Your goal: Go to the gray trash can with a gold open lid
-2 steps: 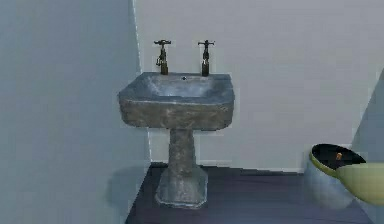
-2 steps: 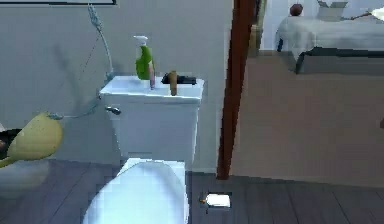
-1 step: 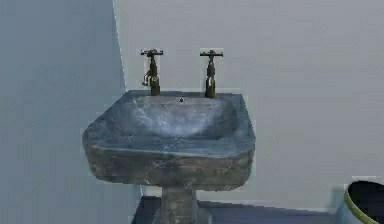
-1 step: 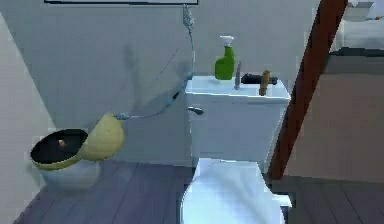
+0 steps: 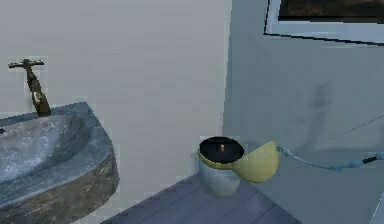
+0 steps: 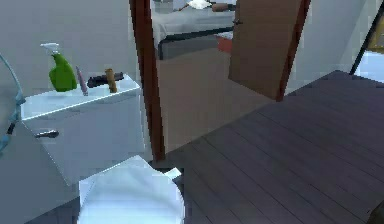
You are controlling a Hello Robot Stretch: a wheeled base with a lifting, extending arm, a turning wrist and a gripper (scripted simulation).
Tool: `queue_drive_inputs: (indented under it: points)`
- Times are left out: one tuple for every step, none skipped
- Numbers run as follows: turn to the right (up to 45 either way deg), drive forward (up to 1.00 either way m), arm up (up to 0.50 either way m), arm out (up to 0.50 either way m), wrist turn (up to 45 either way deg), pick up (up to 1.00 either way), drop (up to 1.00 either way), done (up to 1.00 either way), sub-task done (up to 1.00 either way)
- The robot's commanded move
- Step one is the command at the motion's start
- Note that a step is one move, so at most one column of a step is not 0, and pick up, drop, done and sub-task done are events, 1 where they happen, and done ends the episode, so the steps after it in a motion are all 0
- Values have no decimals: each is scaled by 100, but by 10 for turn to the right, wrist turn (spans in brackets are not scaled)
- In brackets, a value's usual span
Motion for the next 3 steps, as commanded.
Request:
queue_drive_inputs:
  points:
    - [0, 35, 0, 0, 0, 0, 0, 0, 0]
    - [180, 0, 0, 0, 0, 0, 0, 0, 0]
    - [0, 0, 0, 0, 0, 0, 0, 100, 0]
